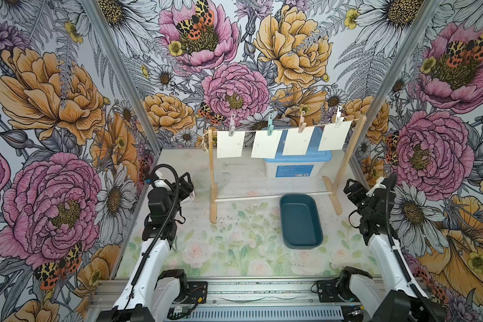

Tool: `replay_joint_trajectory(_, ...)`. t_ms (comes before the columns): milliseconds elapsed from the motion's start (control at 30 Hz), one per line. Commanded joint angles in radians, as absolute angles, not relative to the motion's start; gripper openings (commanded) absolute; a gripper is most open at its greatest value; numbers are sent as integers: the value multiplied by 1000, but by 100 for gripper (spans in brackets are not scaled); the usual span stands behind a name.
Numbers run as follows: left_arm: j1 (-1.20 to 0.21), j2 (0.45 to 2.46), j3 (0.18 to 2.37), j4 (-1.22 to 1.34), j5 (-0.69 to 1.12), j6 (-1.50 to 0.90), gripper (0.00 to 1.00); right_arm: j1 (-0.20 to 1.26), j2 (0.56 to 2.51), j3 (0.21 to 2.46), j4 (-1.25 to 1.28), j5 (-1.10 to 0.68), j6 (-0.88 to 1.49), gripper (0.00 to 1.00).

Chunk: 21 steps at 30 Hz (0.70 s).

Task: Remove the postcards from the strings
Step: Move the clothesline to the center of the board.

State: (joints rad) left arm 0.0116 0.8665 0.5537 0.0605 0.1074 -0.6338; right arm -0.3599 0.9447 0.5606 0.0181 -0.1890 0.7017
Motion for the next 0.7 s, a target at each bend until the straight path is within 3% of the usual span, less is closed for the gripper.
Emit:
replay_joint_trajectory(0,-111,833,598,-72,180,-623,72,-422,1001,639,-25,-348,788,79)
replay_joint_trajectory(200,-439,829,642,-154,27,-559,61,-465,1134,751,-32,-405,804,75)
replay_joint_trajectory(333,-619,859,659,-149,-73,-522,61,-486,1249,840,-31,-467,830,72)
replay_joint_trajectory(667,-795,1096,745,-18,-17,-477,67,-485,1538,1061,-12,-615,907,71)
